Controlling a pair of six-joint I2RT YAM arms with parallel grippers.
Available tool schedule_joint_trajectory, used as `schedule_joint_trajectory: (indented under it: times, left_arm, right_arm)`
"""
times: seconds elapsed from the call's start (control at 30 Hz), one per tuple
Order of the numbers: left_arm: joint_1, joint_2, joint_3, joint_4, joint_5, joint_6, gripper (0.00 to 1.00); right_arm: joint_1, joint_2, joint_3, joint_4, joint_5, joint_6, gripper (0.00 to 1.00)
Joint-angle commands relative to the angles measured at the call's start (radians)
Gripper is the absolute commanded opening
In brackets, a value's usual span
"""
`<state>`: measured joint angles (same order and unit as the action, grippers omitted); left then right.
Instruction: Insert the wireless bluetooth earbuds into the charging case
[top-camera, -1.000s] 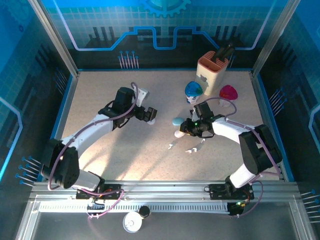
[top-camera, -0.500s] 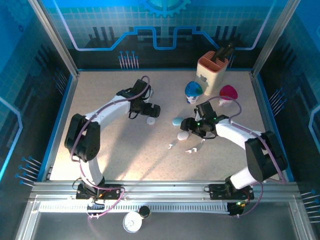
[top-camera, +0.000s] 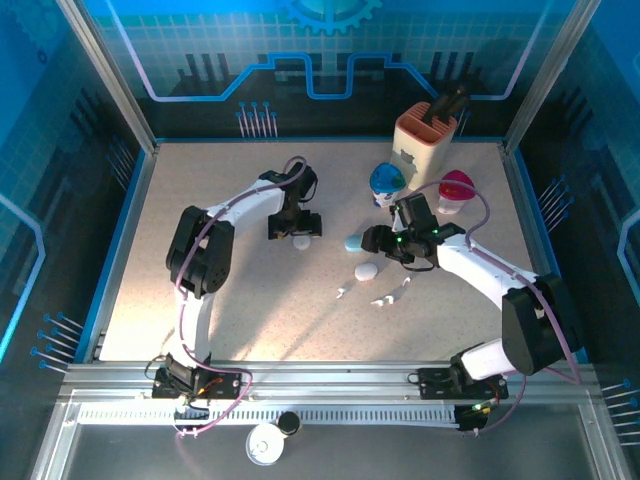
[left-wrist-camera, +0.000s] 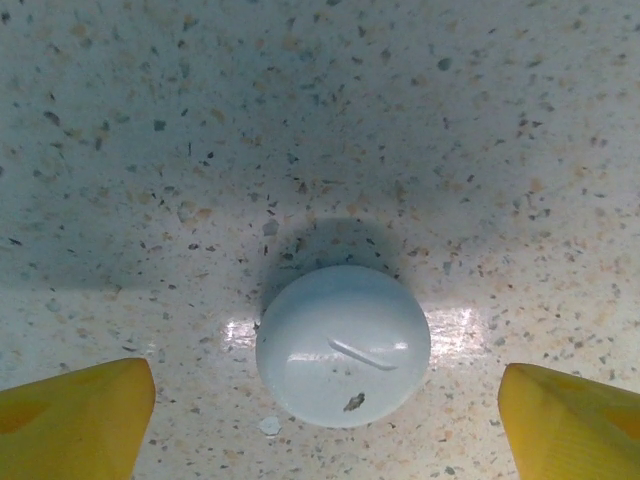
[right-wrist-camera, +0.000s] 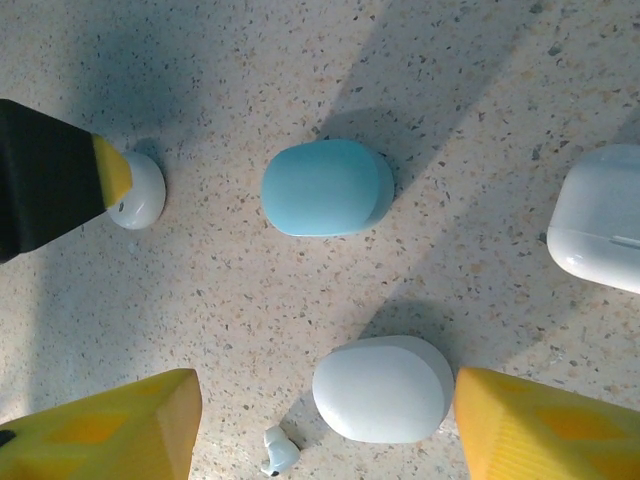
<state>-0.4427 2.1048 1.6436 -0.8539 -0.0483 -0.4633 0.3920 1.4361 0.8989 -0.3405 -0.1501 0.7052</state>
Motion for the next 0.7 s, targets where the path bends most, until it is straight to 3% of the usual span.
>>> schedule_joint_trajectory:
  times: [0.0,0.23,0.57,0.67]
  left_arm:
    - [-0.008,0.035,0.039,-0.028,0.019,-0.058,0.88]
    - [-0.007,0.075,0.042,-0.018,0.047,-0.084,0.80]
    - [-0.011,0.103,0.039,-0.007,0.062,-0.103,0.53]
    - [-0.011,0.095,0.039,0.001,0.069,-0.110,0.50]
  right_arm:
    - [0.007,0.001,0.014,-0.011,-0.011,-0.009,0.67]
    - [0.007,0.013,0.020,-0.003,-0.018,-0.009,0.68]
    - [0.007,0.010,0.029,0.000,-0.034,-0.004,0.68]
    - [0.008,-0.006,0.033,0.003,-0.043,-0.008,0.68]
